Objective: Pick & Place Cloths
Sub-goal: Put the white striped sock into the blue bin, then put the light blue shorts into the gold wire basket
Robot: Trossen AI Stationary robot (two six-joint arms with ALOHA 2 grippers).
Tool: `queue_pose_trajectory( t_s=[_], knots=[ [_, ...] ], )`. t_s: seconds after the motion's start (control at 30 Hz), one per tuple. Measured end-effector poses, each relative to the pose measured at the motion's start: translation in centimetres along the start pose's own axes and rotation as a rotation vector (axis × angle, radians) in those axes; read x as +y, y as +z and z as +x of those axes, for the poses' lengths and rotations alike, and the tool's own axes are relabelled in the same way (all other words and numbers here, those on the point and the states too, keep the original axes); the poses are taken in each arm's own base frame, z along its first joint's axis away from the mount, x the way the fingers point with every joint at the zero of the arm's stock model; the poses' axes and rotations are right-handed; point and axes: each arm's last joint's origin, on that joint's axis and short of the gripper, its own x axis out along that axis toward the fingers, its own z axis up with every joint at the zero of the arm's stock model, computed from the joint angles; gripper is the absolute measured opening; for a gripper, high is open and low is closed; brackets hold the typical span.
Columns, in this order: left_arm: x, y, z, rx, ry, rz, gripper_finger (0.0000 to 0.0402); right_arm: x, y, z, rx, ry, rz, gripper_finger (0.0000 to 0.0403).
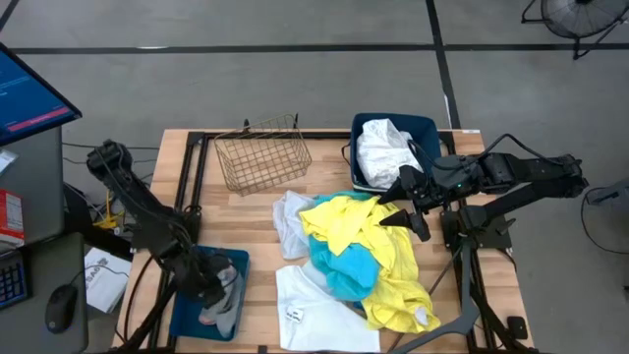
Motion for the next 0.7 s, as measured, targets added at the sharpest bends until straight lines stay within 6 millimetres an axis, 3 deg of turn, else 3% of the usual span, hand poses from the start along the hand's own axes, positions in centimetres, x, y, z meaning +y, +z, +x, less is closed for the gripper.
queue_pose_trajectory(
  t_s=[0.17, 0.37, 0.53, 0.7],
  knots=[
    [-0.2, 0.4, -2.2, 0.021, -0.133, -0.075, 0.0226, 0.0, 0.0, 0.0, 0.000, 0.000, 0.000, 0.0291],
    [-1.5, 1.1, -4.7, -0.063, -0.397, -0.127, 0.0242, 0.0, 0.0, 0.0, 0.001, 0.000, 0.000, 0.0291],
    [-3.3, 2.6, -7.0, -0.461, -0.613, -0.101, 0.0231, 0.0, 0.0, 0.0, 0.001, 0.000, 0.000, 0.0291],
    [-4.1, 5.6, -8.3, -0.937, -0.543, -0.045, 0.0227, 0.0, 0.0, 0.0, 0.004, 0.000, 0.000, 0.0291]
  ],
)
